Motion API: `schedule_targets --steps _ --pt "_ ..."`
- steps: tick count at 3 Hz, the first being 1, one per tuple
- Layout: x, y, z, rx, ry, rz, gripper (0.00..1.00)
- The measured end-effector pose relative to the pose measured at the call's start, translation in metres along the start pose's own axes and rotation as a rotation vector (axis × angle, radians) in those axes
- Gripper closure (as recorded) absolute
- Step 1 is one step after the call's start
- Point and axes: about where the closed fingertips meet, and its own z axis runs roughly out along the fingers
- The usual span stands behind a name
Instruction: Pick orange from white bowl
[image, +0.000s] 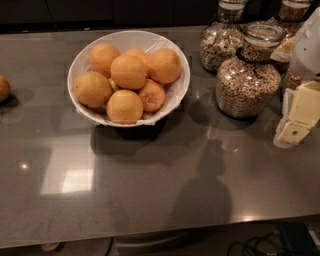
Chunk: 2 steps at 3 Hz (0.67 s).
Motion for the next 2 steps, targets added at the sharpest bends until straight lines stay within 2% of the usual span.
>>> schedule_targets --steps 1,2 --pt "-0.0001 -0.0001 0.0001 0.000 0.000 0.000 0.00" --pt "-0.0100 -0.0101 0.0086 0.015 -0.012 -0.015 0.00"
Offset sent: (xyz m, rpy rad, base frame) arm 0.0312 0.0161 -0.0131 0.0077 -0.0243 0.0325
